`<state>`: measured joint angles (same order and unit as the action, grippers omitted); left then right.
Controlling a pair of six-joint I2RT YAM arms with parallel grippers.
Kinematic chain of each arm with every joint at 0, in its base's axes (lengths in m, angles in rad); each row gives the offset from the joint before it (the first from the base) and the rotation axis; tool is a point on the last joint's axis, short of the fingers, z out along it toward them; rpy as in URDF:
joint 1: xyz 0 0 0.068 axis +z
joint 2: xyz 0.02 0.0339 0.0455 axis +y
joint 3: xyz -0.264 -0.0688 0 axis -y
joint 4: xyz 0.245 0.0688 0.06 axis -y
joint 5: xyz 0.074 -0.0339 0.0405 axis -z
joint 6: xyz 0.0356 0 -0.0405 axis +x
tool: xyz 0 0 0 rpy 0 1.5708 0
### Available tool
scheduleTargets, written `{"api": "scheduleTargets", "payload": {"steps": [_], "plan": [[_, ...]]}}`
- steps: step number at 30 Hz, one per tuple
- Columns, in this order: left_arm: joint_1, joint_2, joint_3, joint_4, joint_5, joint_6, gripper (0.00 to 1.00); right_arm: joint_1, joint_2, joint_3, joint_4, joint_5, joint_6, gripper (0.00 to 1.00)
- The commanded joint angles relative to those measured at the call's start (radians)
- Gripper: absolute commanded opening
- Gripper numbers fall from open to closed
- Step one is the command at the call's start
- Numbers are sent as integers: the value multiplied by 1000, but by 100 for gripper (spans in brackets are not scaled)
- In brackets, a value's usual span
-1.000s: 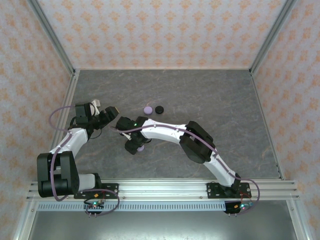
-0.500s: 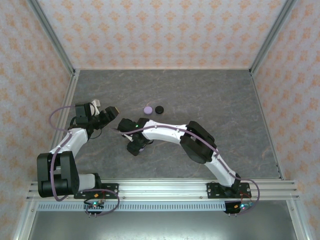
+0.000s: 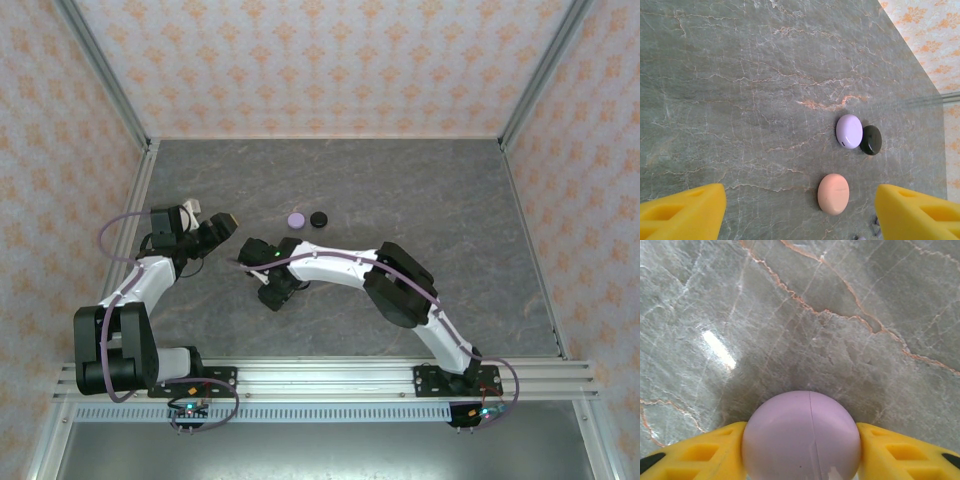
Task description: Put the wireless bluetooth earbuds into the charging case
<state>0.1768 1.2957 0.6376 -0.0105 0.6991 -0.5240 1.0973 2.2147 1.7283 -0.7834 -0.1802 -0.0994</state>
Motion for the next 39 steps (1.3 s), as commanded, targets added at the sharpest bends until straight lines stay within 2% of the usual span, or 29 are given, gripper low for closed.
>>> {"api": "scheduleTargets", "payload": {"steps": [1,6,10,15,21,24,28,39], "plan": [[6,-22,-1,17,23,-5,78,5,-52,-40,-12,36,-19,51],[-18,-28,4,29,76,-35,76,-25,-213,-145,94,67,-45,49],[-83,-60,31,16,109,-37,75,-62,-412,-273,205,100,-109,49],[-146,-124,85,-6,199,-28,74,-105,-665,-437,347,176,-256,49],[-201,-241,137,5,335,-23,74,-123,-934,-587,487,164,-499,49],[-263,-288,166,5,376,-16,75,-124,-997,-617,497,145,-586,49],[-360,-324,224,-62,393,71,75,-123,-1039,-646,497,128,-667,49],[-524,-248,298,-127,384,143,75,-124,-1084,-658,513,102,-697,49]]}}
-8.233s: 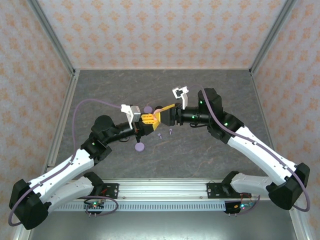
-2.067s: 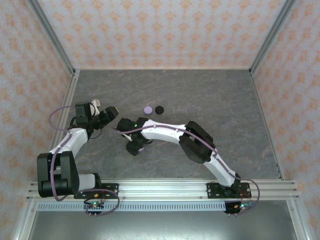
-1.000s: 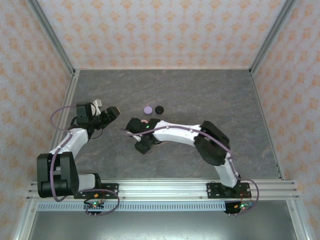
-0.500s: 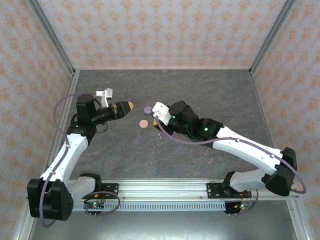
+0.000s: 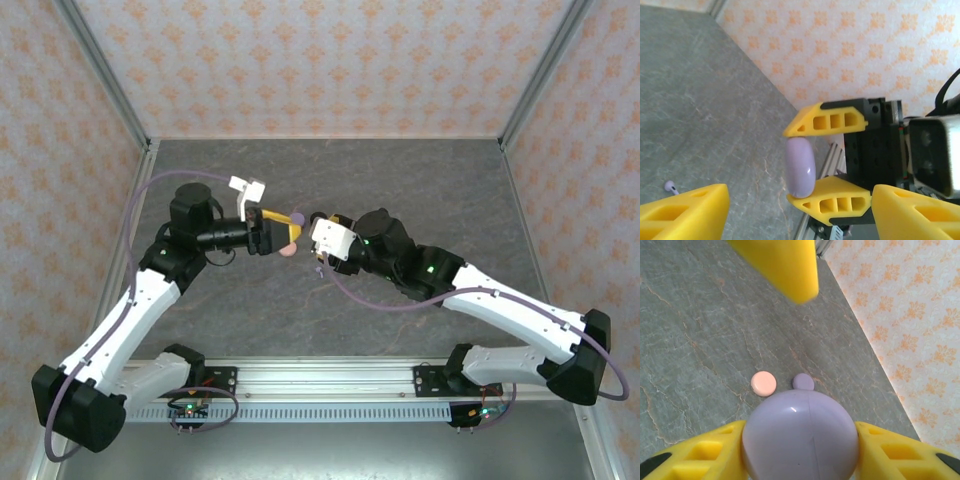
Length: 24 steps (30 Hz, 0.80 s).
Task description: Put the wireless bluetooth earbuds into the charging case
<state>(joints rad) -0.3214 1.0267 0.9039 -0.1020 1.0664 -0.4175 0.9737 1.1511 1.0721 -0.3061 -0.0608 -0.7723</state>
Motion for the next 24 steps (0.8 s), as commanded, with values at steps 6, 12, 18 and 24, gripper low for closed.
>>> {"api": "scheduleTargets", "payload": {"steps": [6,12,18,24], "plan": [[-99,64,55,-38,3,60,75,0,-19,0,51,-27,-27,49],[-138,96,64,-49,-1,81,70,0,-21,2,60,-33,-24,49],[-146,127,78,-52,-12,81,50,0,-19,0,62,-49,-22,50],[-148,139,71,-14,-26,54,45,0,-14,-6,58,-55,-28,50]]}}
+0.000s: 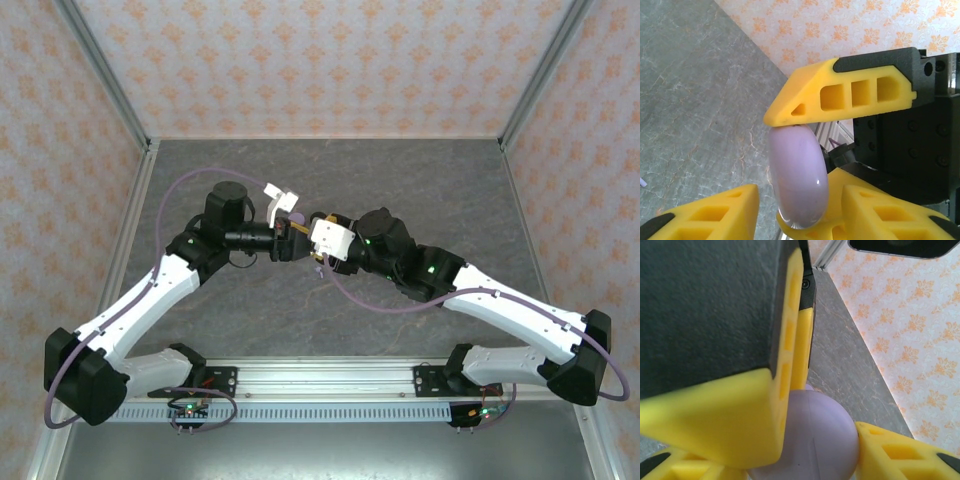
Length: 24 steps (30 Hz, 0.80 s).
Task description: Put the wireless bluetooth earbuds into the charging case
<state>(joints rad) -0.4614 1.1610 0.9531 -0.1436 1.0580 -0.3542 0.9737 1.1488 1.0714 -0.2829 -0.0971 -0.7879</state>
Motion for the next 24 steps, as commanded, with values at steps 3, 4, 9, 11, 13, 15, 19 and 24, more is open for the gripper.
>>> {"api": "scheduleTargets", "payload": {"steps": [3,4,9,11,13,15,19,24], "plan": [[-14,17,23,33,-17,-10,42,0,-11,-5,39,-22,-7,50],[-17,21,24,30,-15,-7,40,0,-10,-4,39,-22,-3,50],[-20,22,29,5,-16,21,30,0,-13,10,22,-7,25,53],[-21,14,30,-8,-22,36,27,-1,-19,16,6,-1,44,58],[-21,4,29,-14,-31,51,24,-3,-32,14,-10,-1,60,63],[-21,-8,26,-13,-40,63,23,-5,-51,9,-24,-8,83,69],[-25,-34,14,-23,-78,124,17,-31,-111,-11,-57,-86,149,81],[-51,-89,-25,-21,-173,251,9,-130,-196,-72,7,-292,341,84]]}}
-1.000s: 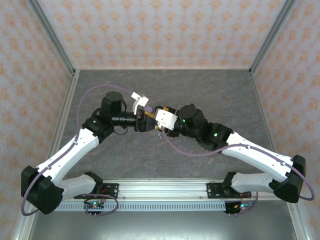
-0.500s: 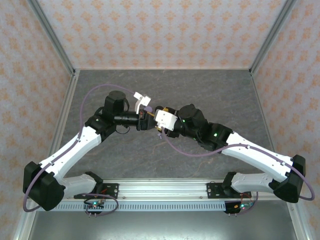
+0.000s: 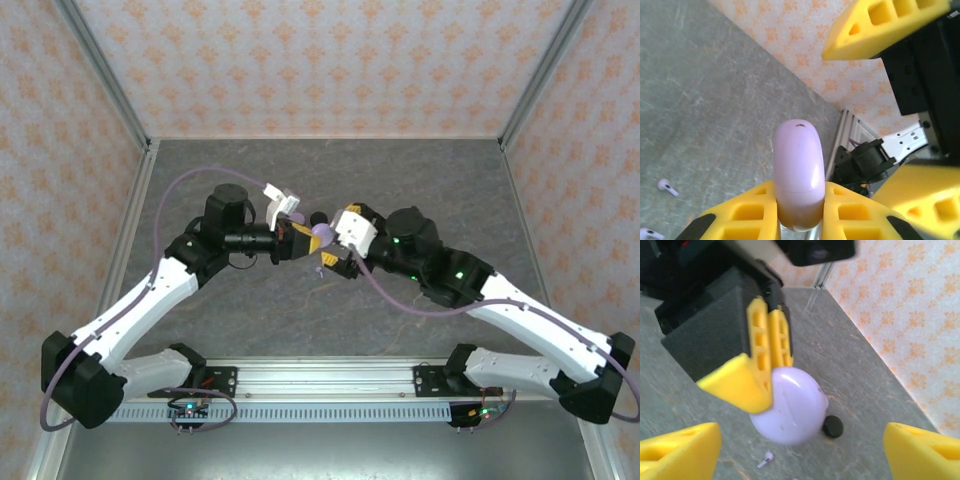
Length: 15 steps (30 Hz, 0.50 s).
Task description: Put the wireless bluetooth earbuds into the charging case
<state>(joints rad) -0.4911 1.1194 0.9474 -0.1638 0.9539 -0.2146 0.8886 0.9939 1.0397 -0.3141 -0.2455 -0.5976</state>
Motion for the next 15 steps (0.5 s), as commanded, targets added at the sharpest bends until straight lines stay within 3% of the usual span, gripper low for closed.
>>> {"api": "scheduleTargets", "payload": {"steps": [1,6,15], "plan": [[-29,-58,-33,11,-83,127,8,-73,-52,-57,86,-178,223,84],[-40,-107,-95,109,-87,155,6,-134,-51,-104,236,-271,448,83],[-41,-133,-107,127,-71,170,5,-134,33,-81,225,-251,475,82]]}}
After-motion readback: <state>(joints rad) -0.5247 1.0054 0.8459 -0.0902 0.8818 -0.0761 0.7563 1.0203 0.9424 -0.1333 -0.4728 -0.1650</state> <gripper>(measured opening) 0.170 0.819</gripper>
